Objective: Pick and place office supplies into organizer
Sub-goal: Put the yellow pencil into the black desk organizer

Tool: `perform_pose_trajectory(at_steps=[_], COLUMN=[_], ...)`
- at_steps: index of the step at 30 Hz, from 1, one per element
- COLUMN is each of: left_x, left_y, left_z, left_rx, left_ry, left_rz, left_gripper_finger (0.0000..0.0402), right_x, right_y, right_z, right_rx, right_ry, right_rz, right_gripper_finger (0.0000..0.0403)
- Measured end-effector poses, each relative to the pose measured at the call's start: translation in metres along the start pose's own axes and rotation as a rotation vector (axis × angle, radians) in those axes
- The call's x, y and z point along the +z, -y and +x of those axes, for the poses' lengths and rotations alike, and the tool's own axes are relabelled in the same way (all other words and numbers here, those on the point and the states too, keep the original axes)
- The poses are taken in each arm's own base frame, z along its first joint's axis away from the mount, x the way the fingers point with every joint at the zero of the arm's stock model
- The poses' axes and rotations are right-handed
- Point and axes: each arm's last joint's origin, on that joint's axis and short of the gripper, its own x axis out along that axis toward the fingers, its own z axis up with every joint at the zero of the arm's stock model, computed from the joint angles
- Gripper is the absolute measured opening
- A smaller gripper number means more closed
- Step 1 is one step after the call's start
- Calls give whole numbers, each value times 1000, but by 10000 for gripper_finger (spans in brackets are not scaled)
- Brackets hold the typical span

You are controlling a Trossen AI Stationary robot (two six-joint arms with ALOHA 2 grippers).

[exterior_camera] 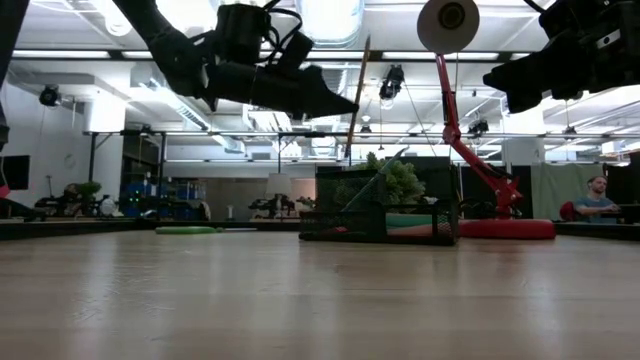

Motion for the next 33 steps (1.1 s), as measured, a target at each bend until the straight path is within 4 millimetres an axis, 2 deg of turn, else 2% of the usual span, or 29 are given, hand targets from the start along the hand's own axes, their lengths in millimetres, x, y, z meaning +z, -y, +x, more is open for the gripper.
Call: perform_pose_trajectory(at_steps=[3, 8, 33], left_x=[-2, -17, -44], left_y=[1, 5, 10], left_z=[3, 12, 30], left_rx=[-12, -44, -42], left_ry=[31, 95, 108], left_rz=[-16, -45, -98], left_gripper_finger=[6, 6, 6], right_x=[0, 0, 0], right_y=[0, 0, 0], right_z=[0, 0, 0], right_rx=[0, 0, 0], right_ry=[0, 1, -1], right_rz=[0, 0, 0], right_gripper_finger=[83, 86, 71])
